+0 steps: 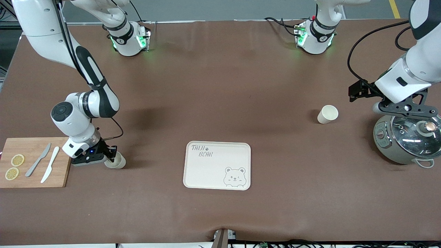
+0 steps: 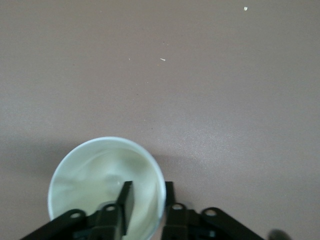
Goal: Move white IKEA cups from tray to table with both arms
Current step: 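Lower the cup beside the cutting board with the right gripper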
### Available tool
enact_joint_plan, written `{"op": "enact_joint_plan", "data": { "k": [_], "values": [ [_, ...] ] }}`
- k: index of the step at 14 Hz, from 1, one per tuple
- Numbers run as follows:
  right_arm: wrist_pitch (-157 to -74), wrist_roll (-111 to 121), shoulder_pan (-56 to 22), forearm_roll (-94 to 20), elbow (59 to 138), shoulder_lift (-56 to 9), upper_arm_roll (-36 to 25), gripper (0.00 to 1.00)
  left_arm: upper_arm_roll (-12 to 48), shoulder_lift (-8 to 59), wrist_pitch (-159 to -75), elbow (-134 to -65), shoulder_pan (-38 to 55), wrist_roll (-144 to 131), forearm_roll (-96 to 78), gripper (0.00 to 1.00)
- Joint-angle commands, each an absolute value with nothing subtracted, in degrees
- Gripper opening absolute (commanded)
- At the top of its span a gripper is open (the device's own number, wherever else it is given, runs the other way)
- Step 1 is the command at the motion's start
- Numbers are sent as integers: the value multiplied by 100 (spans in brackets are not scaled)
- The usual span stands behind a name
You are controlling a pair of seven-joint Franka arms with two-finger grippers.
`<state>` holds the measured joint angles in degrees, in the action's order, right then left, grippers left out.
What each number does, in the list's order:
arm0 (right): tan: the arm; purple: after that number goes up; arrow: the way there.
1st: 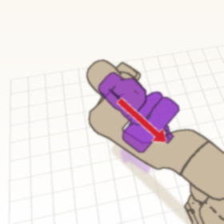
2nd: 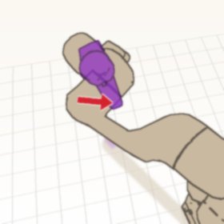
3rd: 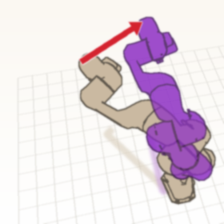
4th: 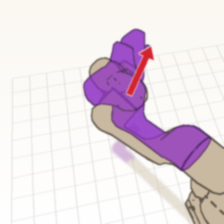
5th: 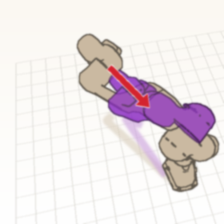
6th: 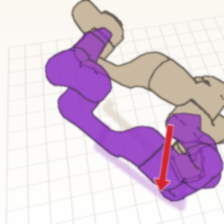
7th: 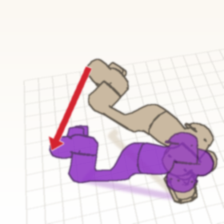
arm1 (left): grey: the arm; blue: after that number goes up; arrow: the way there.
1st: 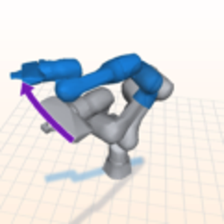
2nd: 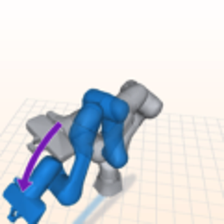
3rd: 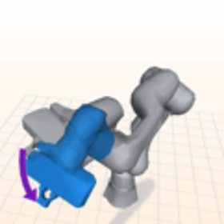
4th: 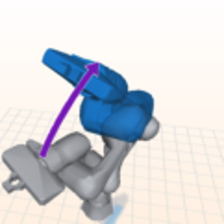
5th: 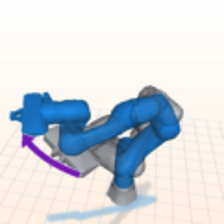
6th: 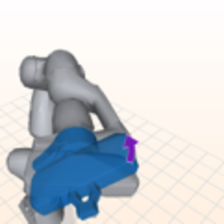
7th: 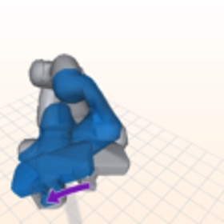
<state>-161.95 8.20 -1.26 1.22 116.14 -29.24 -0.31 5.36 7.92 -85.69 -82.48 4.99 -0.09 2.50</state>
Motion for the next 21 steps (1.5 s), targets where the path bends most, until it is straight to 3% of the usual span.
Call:
{"op": "enact_joint_plan", "data": {
  "k": [1,3,13,21],
  "values": [
    [-16277,914,-35,53,11610,-2953,44,72,545,861,-8429,-8060,519,53,308,100],
    [-16277,914,-35,53,11602,-2953,44,100,545,861,-8429,-8060,518,44,299,100],
    [-16076,1046,18,53,11549,-2848,44,100,545,870,-8429,-8060,483,44,308,100],
    [-14231,1046,26,53,10952,-2426,35,100,545,870,-8429,-8060,457,70,360,100]
  ]
}}
